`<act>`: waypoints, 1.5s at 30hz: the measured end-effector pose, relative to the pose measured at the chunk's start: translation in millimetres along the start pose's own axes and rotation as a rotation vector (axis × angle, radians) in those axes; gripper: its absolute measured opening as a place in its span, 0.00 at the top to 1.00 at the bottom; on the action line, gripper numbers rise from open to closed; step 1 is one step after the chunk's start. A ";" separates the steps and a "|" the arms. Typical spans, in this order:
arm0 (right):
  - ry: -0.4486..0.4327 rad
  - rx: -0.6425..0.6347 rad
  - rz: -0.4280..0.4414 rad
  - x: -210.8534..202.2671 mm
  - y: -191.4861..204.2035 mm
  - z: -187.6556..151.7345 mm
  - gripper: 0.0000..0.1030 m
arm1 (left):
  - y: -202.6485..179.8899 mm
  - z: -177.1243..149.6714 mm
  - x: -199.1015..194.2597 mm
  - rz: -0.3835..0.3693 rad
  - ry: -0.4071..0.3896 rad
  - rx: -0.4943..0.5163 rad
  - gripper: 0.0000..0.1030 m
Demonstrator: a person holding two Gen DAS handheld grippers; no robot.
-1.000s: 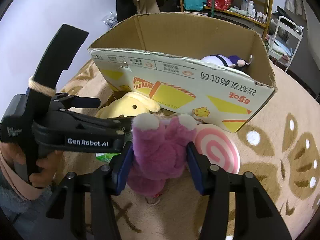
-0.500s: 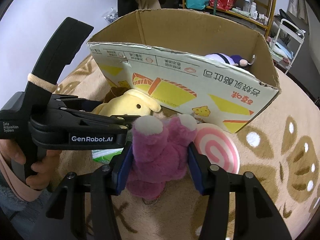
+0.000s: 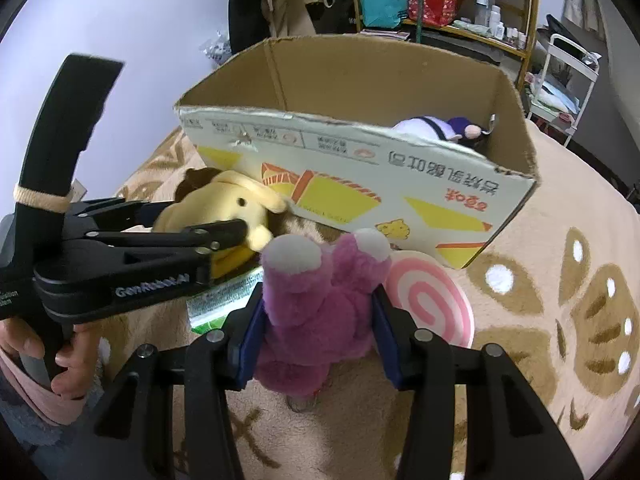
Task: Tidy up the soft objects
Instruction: 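Lift the yellow dog plush with the left tool while the right tool carries the pink plush over the box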
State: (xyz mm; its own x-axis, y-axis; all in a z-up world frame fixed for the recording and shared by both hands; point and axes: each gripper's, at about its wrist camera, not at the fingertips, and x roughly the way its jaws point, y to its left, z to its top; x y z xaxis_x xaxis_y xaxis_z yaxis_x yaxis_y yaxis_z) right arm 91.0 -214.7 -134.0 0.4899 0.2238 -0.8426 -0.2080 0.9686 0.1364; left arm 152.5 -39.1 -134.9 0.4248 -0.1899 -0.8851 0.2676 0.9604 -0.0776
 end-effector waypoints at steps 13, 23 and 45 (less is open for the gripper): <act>-0.028 0.047 -0.027 -22.6 -0.3 -7.1 0.49 | 3.1 -10.7 -29.6 0.058 -0.065 0.003 0.44; 0.026 0.090 -0.049 -15.3 -6.3 -9.8 0.49 | -11.7 -20.1 -36.7 0.125 -0.095 0.062 0.44; -0.126 0.209 -0.026 -55.7 -25.6 -5.7 0.49 | -6.3 -24.3 -54.6 0.126 -0.173 0.048 0.44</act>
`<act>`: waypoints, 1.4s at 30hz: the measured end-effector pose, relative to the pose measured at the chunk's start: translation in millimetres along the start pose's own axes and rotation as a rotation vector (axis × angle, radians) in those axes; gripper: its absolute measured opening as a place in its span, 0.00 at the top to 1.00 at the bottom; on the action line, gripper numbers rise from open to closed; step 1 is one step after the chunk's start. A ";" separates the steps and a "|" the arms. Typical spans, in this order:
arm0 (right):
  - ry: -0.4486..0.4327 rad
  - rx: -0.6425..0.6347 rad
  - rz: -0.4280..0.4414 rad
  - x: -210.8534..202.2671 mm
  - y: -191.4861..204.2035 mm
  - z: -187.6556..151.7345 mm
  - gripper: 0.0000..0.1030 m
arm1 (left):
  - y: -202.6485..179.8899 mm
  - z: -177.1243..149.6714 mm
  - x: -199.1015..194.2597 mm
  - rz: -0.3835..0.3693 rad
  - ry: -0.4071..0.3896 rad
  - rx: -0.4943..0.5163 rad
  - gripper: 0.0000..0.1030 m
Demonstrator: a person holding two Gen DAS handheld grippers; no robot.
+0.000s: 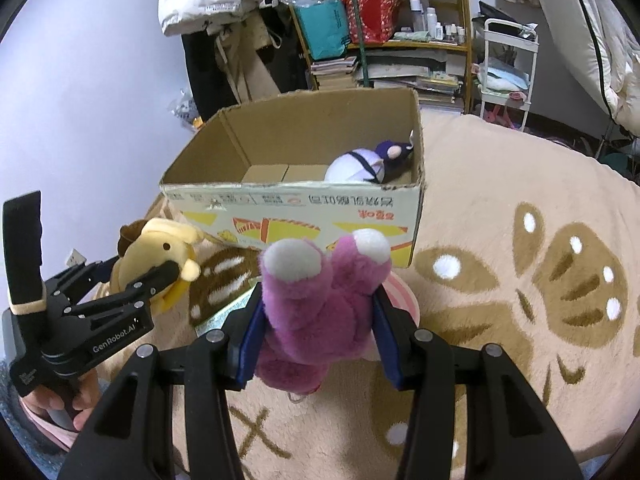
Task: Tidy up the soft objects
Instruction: 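Lift the yellow dog plush with the left tool while the right tool carries the pink plush over the box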
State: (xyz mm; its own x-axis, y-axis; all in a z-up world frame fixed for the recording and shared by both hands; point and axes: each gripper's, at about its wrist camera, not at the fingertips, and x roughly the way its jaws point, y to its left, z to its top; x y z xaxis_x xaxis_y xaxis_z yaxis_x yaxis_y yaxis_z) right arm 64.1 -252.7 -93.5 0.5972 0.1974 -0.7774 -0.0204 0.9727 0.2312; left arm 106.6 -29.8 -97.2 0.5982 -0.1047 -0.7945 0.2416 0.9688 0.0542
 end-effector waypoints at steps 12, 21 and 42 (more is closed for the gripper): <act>-0.218 0.008 -0.026 -36.7 -1.2 8.2 0.49 | 5.8 5.1 -20.6 -0.017 -0.099 -0.041 0.44; -0.387 -0.003 -0.015 -62.5 -1.1 20.4 0.49 | 7.5 14.0 -56.8 0.009 -0.278 -0.044 0.43; -0.558 -0.030 -0.090 -63.7 -12.2 59.6 0.49 | -10.0 50.4 -64.4 0.049 -0.481 0.014 0.42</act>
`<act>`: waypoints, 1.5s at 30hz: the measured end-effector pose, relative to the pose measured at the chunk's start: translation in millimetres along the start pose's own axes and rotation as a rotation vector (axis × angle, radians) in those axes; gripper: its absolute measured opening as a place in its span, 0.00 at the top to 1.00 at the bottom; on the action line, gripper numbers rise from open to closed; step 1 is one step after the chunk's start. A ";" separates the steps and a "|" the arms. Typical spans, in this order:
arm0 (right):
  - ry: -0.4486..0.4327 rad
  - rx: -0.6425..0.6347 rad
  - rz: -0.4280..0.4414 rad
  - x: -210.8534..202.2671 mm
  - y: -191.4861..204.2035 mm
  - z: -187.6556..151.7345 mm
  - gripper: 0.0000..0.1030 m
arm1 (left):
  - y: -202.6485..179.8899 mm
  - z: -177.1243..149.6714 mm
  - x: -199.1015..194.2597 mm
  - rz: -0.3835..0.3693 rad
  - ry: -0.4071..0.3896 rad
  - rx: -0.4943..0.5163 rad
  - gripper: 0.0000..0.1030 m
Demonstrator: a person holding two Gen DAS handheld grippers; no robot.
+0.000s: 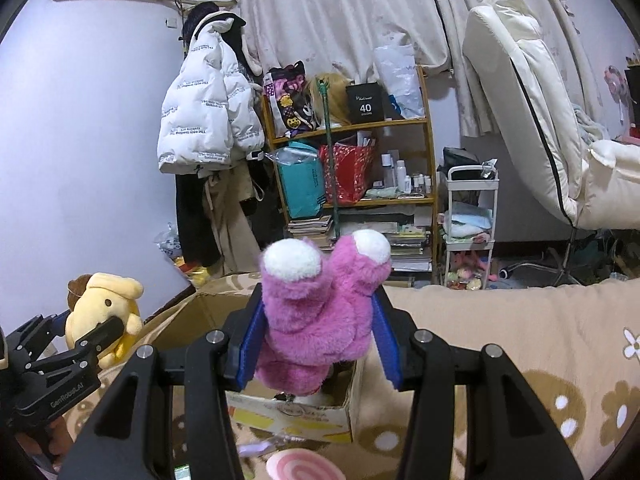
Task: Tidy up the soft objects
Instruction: 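Lift the yellow dog plush with the left tool while the right tool carries the pink plush over the box, then open the left tool into the box while the right tool releases the pink plush inside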
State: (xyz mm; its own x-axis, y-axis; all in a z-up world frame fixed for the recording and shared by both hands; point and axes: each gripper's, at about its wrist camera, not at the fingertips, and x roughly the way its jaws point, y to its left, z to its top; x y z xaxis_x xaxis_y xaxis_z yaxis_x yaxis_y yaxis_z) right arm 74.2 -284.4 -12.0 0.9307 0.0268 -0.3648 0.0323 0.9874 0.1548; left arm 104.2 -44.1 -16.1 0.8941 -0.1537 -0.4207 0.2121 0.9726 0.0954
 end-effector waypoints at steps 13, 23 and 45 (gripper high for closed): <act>0.030 -0.082 0.027 33.1 7.8 -0.7 0.49 | -12.3 -1.1 37.5 0.013 0.016 0.047 0.41; 0.093 -0.111 0.055 66.8 15.1 -15.1 0.49 | -12.9 -7.4 61.0 -0.001 0.074 0.044 0.40; 0.142 -0.037 0.084 65.1 6.5 -13.5 0.24 | -4.0 -4.1 60.2 0.025 0.091 0.027 0.14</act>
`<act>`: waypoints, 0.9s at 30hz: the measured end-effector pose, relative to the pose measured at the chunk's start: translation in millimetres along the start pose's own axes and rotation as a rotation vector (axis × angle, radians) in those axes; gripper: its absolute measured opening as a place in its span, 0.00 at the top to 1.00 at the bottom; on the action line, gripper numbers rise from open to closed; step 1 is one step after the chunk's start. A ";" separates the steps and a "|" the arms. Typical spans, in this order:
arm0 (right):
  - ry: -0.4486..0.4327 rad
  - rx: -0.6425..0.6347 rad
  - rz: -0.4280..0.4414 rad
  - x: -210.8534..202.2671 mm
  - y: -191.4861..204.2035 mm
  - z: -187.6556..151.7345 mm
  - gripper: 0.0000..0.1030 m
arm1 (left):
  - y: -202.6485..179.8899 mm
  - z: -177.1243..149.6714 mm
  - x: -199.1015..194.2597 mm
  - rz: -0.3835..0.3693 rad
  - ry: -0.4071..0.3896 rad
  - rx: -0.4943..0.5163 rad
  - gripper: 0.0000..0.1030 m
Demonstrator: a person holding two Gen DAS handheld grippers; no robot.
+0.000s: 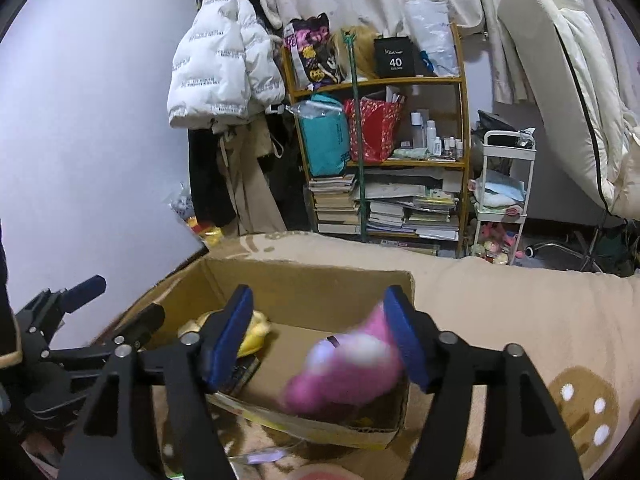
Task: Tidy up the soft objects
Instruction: 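Open the left tool into the box while the right tool releases the pink plush inside, then withdraw both open tools from the box toward the items on the rug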
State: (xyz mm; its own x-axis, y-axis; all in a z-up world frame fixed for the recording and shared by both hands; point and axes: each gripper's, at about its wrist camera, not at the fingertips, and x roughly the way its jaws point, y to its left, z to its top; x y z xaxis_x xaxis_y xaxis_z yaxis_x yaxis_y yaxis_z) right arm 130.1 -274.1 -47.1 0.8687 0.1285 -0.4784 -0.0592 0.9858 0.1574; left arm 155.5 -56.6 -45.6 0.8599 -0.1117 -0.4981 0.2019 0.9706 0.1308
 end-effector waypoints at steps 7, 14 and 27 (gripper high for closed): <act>-0.032 0.019 -0.014 -24.2 -6.5 1.7 0.00 | 6.1 1.1 -25.9 0.001 -0.041 -0.010 0.06; -0.003 0.023 -0.039 -41.7 -9.1 0.3 0.00 | 0.4 -5.4 -50.2 -0.012 -0.053 0.037 0.05; 0.045 0.039 -0.075 -86.0 -2.9 -11.5 0.00 | -2.7 -25.6 -86.9 -0.069 0.040 0.056 0.05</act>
State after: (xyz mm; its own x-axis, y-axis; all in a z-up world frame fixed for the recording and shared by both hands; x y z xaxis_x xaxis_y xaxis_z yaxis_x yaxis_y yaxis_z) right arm 49.9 -286.7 -16.4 0.8468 0.0597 -0.5285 0.0254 0.9880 0.1524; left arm 68.3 -44.1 -24.6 0.8237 -0.1682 -0.5416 0.2868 0.9474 0.1421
